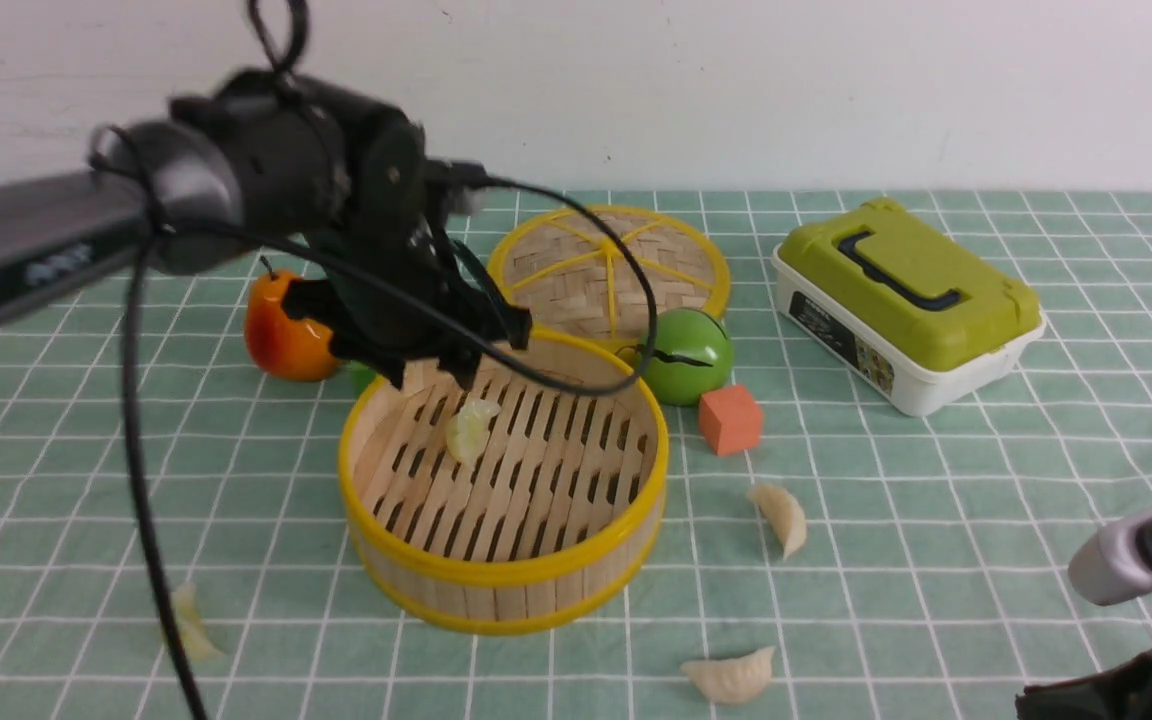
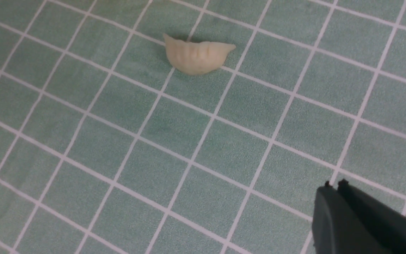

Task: Put the dumplings into the steamer on the table with the blue tablecloth.
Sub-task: 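Place the dumpling into the bamboo steamer basket with the left gripper, then reach for and grasp a dumpling on the table with the left gripper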

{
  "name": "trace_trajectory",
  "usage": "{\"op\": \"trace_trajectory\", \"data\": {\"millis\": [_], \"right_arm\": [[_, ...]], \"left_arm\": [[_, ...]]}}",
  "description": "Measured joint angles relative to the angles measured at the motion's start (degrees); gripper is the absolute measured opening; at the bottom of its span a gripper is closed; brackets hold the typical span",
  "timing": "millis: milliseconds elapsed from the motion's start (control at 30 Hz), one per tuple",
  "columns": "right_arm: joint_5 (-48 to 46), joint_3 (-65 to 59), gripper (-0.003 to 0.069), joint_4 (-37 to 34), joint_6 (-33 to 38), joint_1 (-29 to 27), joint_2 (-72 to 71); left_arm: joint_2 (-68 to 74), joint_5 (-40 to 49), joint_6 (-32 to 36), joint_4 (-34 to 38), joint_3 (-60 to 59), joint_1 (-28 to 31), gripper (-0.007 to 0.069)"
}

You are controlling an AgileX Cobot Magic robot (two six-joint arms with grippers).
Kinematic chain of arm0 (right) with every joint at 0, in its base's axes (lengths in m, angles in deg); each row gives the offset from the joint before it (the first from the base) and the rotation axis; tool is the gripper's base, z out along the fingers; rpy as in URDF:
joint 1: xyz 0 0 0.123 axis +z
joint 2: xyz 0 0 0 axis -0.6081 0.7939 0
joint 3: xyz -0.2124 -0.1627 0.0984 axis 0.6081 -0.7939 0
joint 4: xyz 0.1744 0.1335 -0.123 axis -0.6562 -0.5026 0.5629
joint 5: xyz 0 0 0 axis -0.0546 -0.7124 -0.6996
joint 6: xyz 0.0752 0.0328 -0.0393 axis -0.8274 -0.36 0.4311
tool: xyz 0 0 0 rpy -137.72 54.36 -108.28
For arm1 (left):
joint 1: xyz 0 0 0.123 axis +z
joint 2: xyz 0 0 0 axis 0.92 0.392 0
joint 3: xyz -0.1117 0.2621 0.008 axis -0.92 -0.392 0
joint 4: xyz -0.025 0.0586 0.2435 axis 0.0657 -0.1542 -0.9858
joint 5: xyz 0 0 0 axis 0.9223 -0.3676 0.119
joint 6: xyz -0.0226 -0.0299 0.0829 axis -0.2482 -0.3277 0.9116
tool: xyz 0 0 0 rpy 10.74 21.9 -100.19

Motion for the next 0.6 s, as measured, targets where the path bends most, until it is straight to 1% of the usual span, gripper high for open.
{"op": "trace_trajectory", "data": {"millis": [33,67,100,167,200,267,333,367,400,433,467,500,600], "right_arm": [[-0.15,0.00,0.0011,-0.05,0.00,0.00,0.00],[-0.16,0.00,0.0011,-0.12,0.00,0.00,0.00],[-0.40,0.00,0.0012,-0.44,0.02,0.00,0.00],[-0.69,0.00,0.0012,-0.85,0.07,0.00,0.00],[-0.68,0.00,0.0012,-0.85,0.07,0.00,0.00],[-0.82,0.00,0.0014,-1.36,0.12,0.00,0.00],[-0.82,0.00,0.0015,-1.92,0.12,0.00,0.00],[-0.82,0.00,0.0015,-2.16,0.12,0.00,0.00],[-0.64,0.00,0.0017,-2.30,0.12,0.00,0.00],[-0.47,0.00,0.0018,-2.35,0.12,0.00,0.00],[-0.30,0.00,0.0019,-2.35,0.12,0.00,0.00],[-0.20,0.00,0.0020,-2.35,0.12,0.00,0.00],[-0.09,0.00,0.0022,-2.35,0.13,0.00,0.00]], "left_arm": [[-2.86,2.62,-0.33,-0.24,0.00,0.00,0.0415],[-3.41,3.07,-0.42,-0.23,0.00,0.00,0.0414],[-7.29,5.64,-0.61,-0.43,-0.60,0.00,0.0414],[-12.84,9.88,-1.42,-1.12,-4.30,0.00,0.0414],[-13.31,10.08,-1.53,-1.14,-4.30,0.00,0.0414],[-18.79,10.44,-3.70,-1.32,-12.81,0.00,0.0414],[-22.13,7.44,-6.39,-1.69,-21.74,0.00,0.0414],[-23.48,5.44,-8.66,-2.08,-25.51,0.00,0.0414],[-25.80,1.12,-13.17,-3.54,-31.91,0.00,0.0414],[-26.46,-0.04,-15.59,-4.49,-34.43,0.00,0.0413],[-27.14,-2.72,-20.17,-6.57,-38.24,0.00,0.0413],[-27.62,-5.24,-24.21,-8.83,-40.87,0.00,0.0413],[-27.52,-11.41,-39.37,-18.61,-47.17,0.77,0.0413]]}}
